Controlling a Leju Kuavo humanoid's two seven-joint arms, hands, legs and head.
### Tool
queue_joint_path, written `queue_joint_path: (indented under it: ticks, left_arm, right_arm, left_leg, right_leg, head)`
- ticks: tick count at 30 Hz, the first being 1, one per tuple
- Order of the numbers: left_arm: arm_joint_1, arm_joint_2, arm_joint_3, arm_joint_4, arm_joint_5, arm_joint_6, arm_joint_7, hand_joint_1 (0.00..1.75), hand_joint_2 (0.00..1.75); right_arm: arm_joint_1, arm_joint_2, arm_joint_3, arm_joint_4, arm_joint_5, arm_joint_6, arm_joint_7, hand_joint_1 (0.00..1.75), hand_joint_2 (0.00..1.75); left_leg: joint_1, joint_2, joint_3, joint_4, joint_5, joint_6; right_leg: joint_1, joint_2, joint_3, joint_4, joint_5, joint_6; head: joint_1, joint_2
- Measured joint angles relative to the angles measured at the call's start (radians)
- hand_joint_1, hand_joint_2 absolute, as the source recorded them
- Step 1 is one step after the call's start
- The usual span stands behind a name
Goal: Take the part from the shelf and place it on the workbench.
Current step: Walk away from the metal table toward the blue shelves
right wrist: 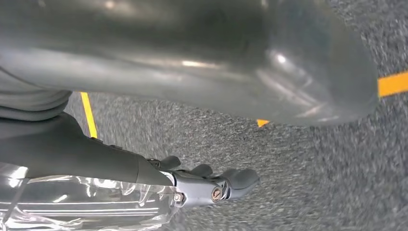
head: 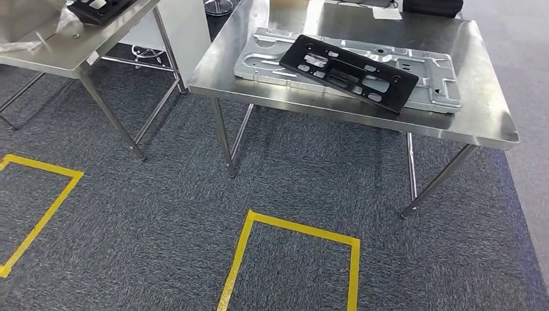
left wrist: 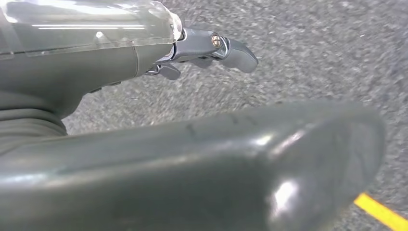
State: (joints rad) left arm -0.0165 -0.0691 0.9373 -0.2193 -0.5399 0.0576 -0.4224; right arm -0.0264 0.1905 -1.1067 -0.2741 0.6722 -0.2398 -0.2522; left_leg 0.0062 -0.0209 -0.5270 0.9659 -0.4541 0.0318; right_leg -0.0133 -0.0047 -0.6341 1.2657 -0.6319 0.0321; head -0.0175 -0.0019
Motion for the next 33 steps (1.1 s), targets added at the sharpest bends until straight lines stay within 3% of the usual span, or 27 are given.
queue_joint_path:
  ticks: [2, 4, 6, 8, 10, 12, 14, 15, 16, 17, 19, 21, 23, 25, 27, 29, 30, 31, 33]
  left_arm:
    - [0.001, -0.001, 0.001, 0.000, -0.013, -0.001, 0.006, 0.00, 0.00]
    - [-0.001, -0.002, 0.001, 0.000, -0.023, -0.002, 0.010, 0.00, 0.00]
    - [-0.002, -0.002, 0.002, -0.001, -0.031, -0.002, 0.014, 0.00, 0.00]
    - [-0.001, -0.002, 0.003, -0.001, -0.038, -0.002, 0.017, 0.00, 0.00]
    - [0.002, -0.002, 0.004, -0.001, -0.043, -0.002, 0.020, 0.00, 0.00]
    - [0.001, -0.003, 0.004, -0.001, -0.046, -0.001, 0.024, 0.00, 0.00]
    - [-0.001, -0.004, 0.004, -0.001, -0.051, 0.000, 0.029, 0.00, 0.00]
    - [0.000, -0.005, 0.004, -0.001, -0.054, 0.000, 0.032, 0.00, 0.00]
    - [0.001, -0.005, 0.004, -0.001, -0.057, 0.001, 0.036, 0.00, 0.00]
    - [0.001, -0.005, 0.005, -0.001, -0.060, 0.002, 0.040, 0.00, 0.00]
    - [0.000, -0.004, 0.006, -0.002, -0.066, 0.005, 0.047, 0.00, 0.00]
    - [-0.003, -0.004, 0.007, -0.002, -0.072, 0.006, 0.051, 0.00, 0.00]
    - [-0.001, -0.004, 0.007, -0.002, -0.076, 0.006, 0.054, 0.00, 0.00]
    - [0.003, -0.004, 0.008, -0.002, -0.080, 0.007, 0.057, 0.00, 0.00]
    - [0.002, -0.004, 0.009, -0.002, -0.084, 0.007, 0.060, 0.00, 0.00]
    - [-0.001, -0.004, 0.011, -0.002, -0.088, 0.006, 0.061, 0.00, 0.00]
    - [-0.001, -0.004, 0.012, -0.002, -0.090, 0.004, 0.061, 0.00, 0.00]
    - [-0.001, -0.004, 0.014, -0.002, -0.094, 0.002, 0.062, 0.00, 0.00]
    - [-0.001, -0.005, 0.018, -0.002, -0.103, -0.001, 0.062, 0.00, 0.00]
  right_arm:
    - [0.000, 0.000, 0.004, 0.005, 0.034, 0.002, -0.002, 0.00, 0.00]
    - [0.001, 0.000, 0.014, 0.011, 0.066, 0.003, -0.001, 0.00, 0.00]
    - [0.000, 0.000, 0.030, 0.019, 0.095, 0.003, 0.004, 0.00, 0.00]
    - [-0.002, 0.000, 0.047, 0.024, 0.114, 0.003, 0.014, 0.00, 0.00]
    - [-0.003, 0.000, 0.059, 0.027, 0.123, 0.003, 0.024, 0.00, 0.00]
    - [-0.001, 0.000, 0.067, 0.032, 0.126, 0.003, 0.034, 0.00, 0.00]
    - [0.002, 0.000, 0.075, 0.037, 0.127, 0.003, 0.045, 0.00, 0.00]
    - [0.003, 0.000, 0.077, 0.039, 0.129, 0.003, 0.051, 0.00, 0.00]
    - [0.002, 0.000, 0.078, 0.040, 0.132, 0.003, 0.058, 0.00, 0.00]
    - [0.001, 0.000, 0.078, 0.041, 0.135, 0.003, 0.067, 0.00, 0.00]
    - [0.000, 0.002, 0.078, 0.043, 0.140, 0.003, 0.082, 0.00, 0.00]
    - [-0.001, 0.004, 0.078, 0.044, 0.141, 0.001, 0.091, 0.00, 0.00]
    - [-0.005, 0.006, 0.078, 0.045, 0.142, -0.001, 0.097, 0.00, 0.00]
    - [-0.007, 0.007, 0.078, 0.045, 0.144, -0.004, 0.100, 0.00, 0.00]
    - [-0.005, 0.007, 0.078, 0.046, 0.144, -0.007, 0.101, 0.00, 0.00]
    - [-0.003, 0.007, 0.078, 0.046, 0.145, -0.008, 0.102, 0.00, 0.00]
    - [-0.003, 0.007, 0.078, 0.047, 0.145, -0.009, 0.102, 0.00, 0.00]
    - [-0.003, 0.007, 0.078, 0.047, 0.147, -0.010, 0.102, 0.00, 0.00]
    - [-0.002, 0.007, 0.078, 0.047, 0.152, -0.012, 0.102, 0.00, 0.00]
  left_leg:
    - [0.003, -0.022, -0.006, 0.011, -0.001, -0.006]
    - [0.004, -0.041, -0.016, 0.028, -0.004, -0.018]
    - [0.003, -0.055, -0.029, 0.038, -0.003, -0.032]
    - [0.006, -0.068, -0.036, 0.038, 0.001, -0.045]
    - [0.007, -0.048, -0.051, 0.066, -0.019, -0.054]
    - [0.007, -0.009, -0.096, 0.168, -0.080, -0.059]
    - [0.009, 0.005, -0.142, 0.279, -0.130, -0.061]
    - [0.008, 0.007, -0.147, 0.297, -0.132, -0.060]
    - [0.008, 0.011, -0.132, 0.278, -0.116, -0.057]
    - [0.006, 0.019, -0.101, 0.226, -0.088, -0.051]
    - [-0.005, 0.062, -0.030, 0.098, -0.046, -0.035]
    - [-0.015, 0.089, -0.004, 0.039, -0.038, -0.023]
    - [-0.016, 0.072, -0.005, 0.032, -0.033, -0.017]
    - [-0.009, 0.055, -0.002, 0.022, -0.022, -0.007]
    - [-0.006, 0.038, -0.005, 0.016, -0.013, 0.002]
    - [-0.006, 0.017, -0.013, 0.018, -0.009, 0.005]
    - [-0.006, 0.006, -0.015, 0.020, -0.009, 0.005]
    - [-0.006, -0.006, -0.016, 0.023, -0.009, 0.005]
    - [-0.004, -0.030, -0.017, 0.030, -0.012, 0.000]
  right_leg:
    - [-0.009, 0.011, 0.053, -0.098, 0.065, 0.005]
    - [-0.015, 0.045, 0.112, -0.219, 0.109, 0.005]
    - [-0.014, 0.062, 0.124, -0.255, 0.112, -0.005]
    - [-0.012, 0.044, 0.120, -0.256, 0.117, -0.021]
    - [-0.012, 0.025, 0.118, -0.259, 0.123, -0.034]
    - [-0.010, 0.003, 0.115, -0.261, 0.126, -0.044]
    - [-0.003, -0.021, 0.110, -0.260, 0.127, -0.048]
    - [-0.001, -0.033, 0.109, -0.260, 0.127, -0.049]
    - [0.002, -0.043, 0.109, -0.260, 0.127, -0.049]
    - [0.004, -0.053, 0.110, -0.259, 0.127, -0.049]
    - [0.009, -0.071, 0.112, -0.258, 0.126, -0.046]
    - [0.012, -0.087, 0.113, -0.257, 0.124, -0.038]
    - [0.013, -0.100, 0.116, -0.258, 0.123, -0.027]
    - [0.010, -0.070, 0.109, -0.235, 0.101, -0.015]
    - [0.006, -0.019, 0.064, -0.136, 0.039, -0.008]
    - [0.004, -0.001, 0.000, -0.006, -0.017, -0.005]
    - [0.002, 0.000, -0.017, 0.027, -0.020, -0.004]
    - [0.001, 0.002, -0.014, 0.018, 0.000, -0.003]
    - [-0.005, 0.018, 0.039, -0.100, 0.075, -0.003]
  head:
    - [0.000, 0.000]
    - [0.000, 0.000]
    - [-0.001, 0.000]
    - [-0.002, 0.000]
    - [-0.003, 0.000]
    - [-0.006, 0.000]
    - [-0.007, 0.000]
    - [-0.007, 0.000]
    - [-0.007, 0.000]
    - [-0.007, 0.000]
    - [-0.007, 0.000]
    - [-0.007, 0.000]
    - [-0.007, 0.000]
    - [-0.006, 0.000]
    - [-0.004, 0.000]
    - [-0.004, 0.000]
    - [-0.004, 0.000]
    - [-0.004, 0.000]
    - [-0.004, 0.000]
